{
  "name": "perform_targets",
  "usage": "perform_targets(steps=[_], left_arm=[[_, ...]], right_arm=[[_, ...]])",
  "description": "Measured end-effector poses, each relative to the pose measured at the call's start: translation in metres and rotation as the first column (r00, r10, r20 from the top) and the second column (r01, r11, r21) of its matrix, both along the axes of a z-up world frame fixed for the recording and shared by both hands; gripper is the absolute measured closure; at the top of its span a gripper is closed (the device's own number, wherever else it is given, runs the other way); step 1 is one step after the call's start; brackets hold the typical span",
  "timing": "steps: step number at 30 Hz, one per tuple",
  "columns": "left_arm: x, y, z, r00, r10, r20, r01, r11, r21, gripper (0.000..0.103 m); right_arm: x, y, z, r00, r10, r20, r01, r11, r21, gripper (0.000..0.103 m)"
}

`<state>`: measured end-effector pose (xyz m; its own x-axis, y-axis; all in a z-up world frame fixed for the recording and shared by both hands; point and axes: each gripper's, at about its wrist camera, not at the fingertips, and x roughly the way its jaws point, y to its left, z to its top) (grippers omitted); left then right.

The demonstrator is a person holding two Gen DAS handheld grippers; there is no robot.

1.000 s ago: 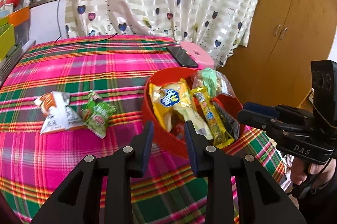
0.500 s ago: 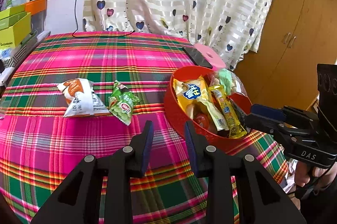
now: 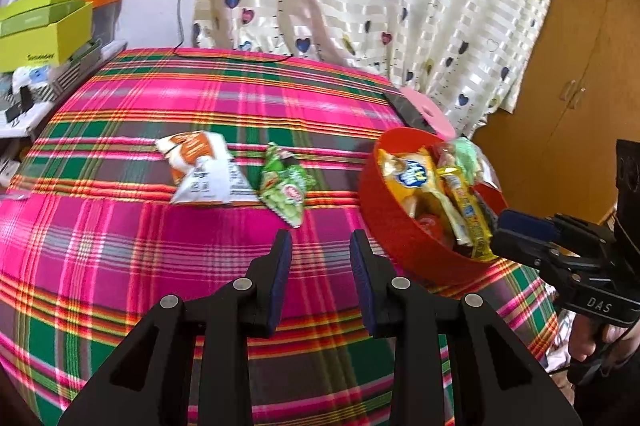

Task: Organize snacks
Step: 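Withdraw both tools from the basket toward the remaining snacks, then move the left tool to the white-orange chip bag while the right tool moves to the green packet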

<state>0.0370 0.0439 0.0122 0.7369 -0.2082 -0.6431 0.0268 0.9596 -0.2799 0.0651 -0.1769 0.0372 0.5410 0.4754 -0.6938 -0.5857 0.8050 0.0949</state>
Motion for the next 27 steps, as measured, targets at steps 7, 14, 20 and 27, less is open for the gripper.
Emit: perform_targets(steps=[7,14,20,27], left_arm=[[0.002,0.023,-0.005,0.998,0.069,-0.013,-0.069,0.998,-0.004,0.072],[0.013,0.045,-0.005,0.991,0.133,-0.009,-0.133,0.991,-0.009,0.05],[0.037,0.064,-0.013,0.981,0.191,-0.036,-0.192,0.981,-0.017,0.044],[0.072,0.07,-0.031,0.966,0.241,-0.093,-0.244,0.969,-0.025,0.043]], right_arm=[[0.002,0.011,-0.003,1.0,0.025,-0.005,-0.025,1.0,-0.002,0.059],[0.008,0.025,-0.001,0.999,0.047,-0.001,-0.047,0.999,-0.008,0.057],[0.018,0.04,-0.001,0.998,0.063,0.004,-0.063,0.998,-0.015,0.055],[0.031,0.054,-0.006,0.998,0.064,-0.008,-0.064,0.998,-0.02,0.053]])
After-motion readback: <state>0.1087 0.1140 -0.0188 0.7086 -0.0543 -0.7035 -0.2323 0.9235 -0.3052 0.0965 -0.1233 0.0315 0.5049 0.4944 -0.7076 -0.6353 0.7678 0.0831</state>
